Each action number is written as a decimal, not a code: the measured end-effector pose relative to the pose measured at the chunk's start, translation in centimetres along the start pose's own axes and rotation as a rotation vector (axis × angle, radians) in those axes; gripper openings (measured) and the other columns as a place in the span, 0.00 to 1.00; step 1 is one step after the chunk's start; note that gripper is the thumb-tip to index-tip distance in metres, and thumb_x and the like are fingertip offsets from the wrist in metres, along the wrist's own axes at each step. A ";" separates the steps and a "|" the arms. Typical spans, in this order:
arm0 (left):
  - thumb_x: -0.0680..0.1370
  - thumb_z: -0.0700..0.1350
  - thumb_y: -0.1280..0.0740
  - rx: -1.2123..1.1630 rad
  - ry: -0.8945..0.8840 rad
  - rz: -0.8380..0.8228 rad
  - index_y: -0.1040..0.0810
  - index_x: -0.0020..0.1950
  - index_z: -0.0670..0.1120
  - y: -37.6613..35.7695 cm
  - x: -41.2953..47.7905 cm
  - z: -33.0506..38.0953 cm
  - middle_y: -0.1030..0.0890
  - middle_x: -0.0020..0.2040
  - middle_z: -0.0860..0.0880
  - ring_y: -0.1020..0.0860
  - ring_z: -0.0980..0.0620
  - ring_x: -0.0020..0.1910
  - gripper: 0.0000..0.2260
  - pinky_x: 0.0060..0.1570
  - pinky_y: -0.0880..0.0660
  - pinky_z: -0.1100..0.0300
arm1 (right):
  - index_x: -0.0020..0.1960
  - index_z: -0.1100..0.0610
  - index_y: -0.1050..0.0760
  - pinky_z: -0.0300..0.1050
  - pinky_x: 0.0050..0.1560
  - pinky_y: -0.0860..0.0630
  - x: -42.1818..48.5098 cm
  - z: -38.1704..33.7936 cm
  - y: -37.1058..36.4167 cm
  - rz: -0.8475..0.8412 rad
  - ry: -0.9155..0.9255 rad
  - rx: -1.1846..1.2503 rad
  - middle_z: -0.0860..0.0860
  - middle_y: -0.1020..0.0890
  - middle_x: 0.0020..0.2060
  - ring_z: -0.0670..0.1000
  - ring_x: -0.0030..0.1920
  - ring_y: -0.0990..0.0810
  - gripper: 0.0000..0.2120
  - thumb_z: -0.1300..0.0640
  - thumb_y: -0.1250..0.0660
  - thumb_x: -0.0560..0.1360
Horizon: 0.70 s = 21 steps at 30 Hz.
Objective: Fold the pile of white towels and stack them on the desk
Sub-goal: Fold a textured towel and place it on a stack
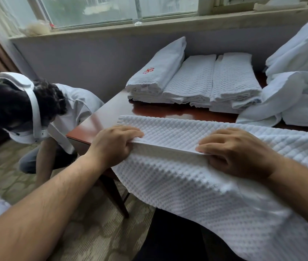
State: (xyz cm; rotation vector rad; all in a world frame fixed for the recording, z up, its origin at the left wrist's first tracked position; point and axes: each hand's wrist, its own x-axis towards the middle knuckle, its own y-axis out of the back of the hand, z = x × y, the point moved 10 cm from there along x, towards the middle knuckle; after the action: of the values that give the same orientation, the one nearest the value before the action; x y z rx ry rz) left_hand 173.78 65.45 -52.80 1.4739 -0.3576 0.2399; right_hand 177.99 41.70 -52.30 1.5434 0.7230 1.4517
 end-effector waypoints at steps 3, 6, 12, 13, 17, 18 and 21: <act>0.77 0.39 0.33 -0.030 0.064 -0.045 0.21 0.68 0.55 -0.7 -0.7 -0.7 0.22 0.68 0.56 0.24 0.52 0.68 0.21 0.65 0.25 0.48 | 0.59 0.50 0.16 0.53 0.48 0.18 -0.1 0.1 -0.4 -0.027 -0.007 0.022 0.47 0.15 0.54 0.53 0.51 0.16 0.14 0.49 0.39 0.82; 0.78 0.41 0.38 -0.032 0.117 -0.105 0.27 0.74 0.57 -1.6 -1.2 -0.9 0.28 0.74 0.58 0.30 0.55 0.73 0.24 0.71 0.33 0.55 | 0.61 0.50 0.17 0.53 0.49 0.17 -0.2 0.0 -0.4 -0.055 -0.025 0.014 0.46 0.15 0.56 0.52 0.54 0.15 0.15 0.49 0.40 0.84; 0.78 0.39 0.39 -0.063 0.041 -0.115 0.29 0.76 0.53 -1.7 -0.3 3.6 0.28 0.75 0.51 0.31 0.49 0.74 0.25 0.73 0.38 0.55 | 0.62 0.53 0.17 0.58 0.56 0.20 -1.2 0.4 0.0 -0.086 -0.201 -0.122 0.51 0.15 0.58 0.56 0.58 0.16 0.15 0.53 0.29 0.76; 0.78 0.40 0.38 -0.081 0.015 -0.125 0.30 0.76 0.53 -1.8 0.1 5.1 0.29 0.75 0.51 0.32 0.49 0.74 0.25 0.73 0.39 0.56 | 0.62 0.54 0.17 0.58 0.56 0.20 -1.5 0.7 0.3 -0.082 -0.254 -0.148 0.52 0.15 0.57 0.58 0.58 0.16 0.17 0.54 0.26 0.73; 0.79 0.43 0.38 -0.149 -0.135 -0.122 0.29 0.75 0.52 -2.6 2.0 12.9 0.27 0.74 0.51 0.30 0.49 0.72 0.23 0.70 0.34 0.52 | 0.61 0.58 0.18 0.61 0.58 0.22 -4.3 2.0 2.5 -0.045 -0.457 -0.198 0.56 0.15 0.57 0.61 0.59 0.18 0.22 0.60 0.23 0.66; 0.79 0.44 0.37 -0.161 -0.185 -0.113 0.28 0.74 0.52 -2.7 2.6 15.2 0.26 0.72 0.51 0.28 0.48 0.70 0.22 0.68 0.31 0.50 | 0.62 0.58 0.18 0.62 0.59 0.22 -5.4 2.5 3.1 -0.035 -0.519 -0.208 0.57 0.16 0.58 0.62 0.60 0.19 0.24 0.61 0.24 0.66; 0.77 0.47 0.34 -0.141 -0.334 -0.074 0.26 0.70 0.52 -3.1 4.4 21.6 0.23 0.68 0.52 0.25 0.48 0.63 0.21 0.61 0.27 0.50 | 0.67 0.59 0.21 0.65 0.59 0.25 -9.3 4.2 5.3 -0.001 -0.738 -0.234 0.60 0.19 0.63 0.66 0.64 0.22 0.32 0.62 0.23 0.63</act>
State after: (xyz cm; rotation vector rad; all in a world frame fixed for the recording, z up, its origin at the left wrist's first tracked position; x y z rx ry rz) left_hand 177.06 43.42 -52.78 1.3839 -0.5752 -0.0925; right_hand 179.87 30.37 -51.74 1.7176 0.1073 0.8181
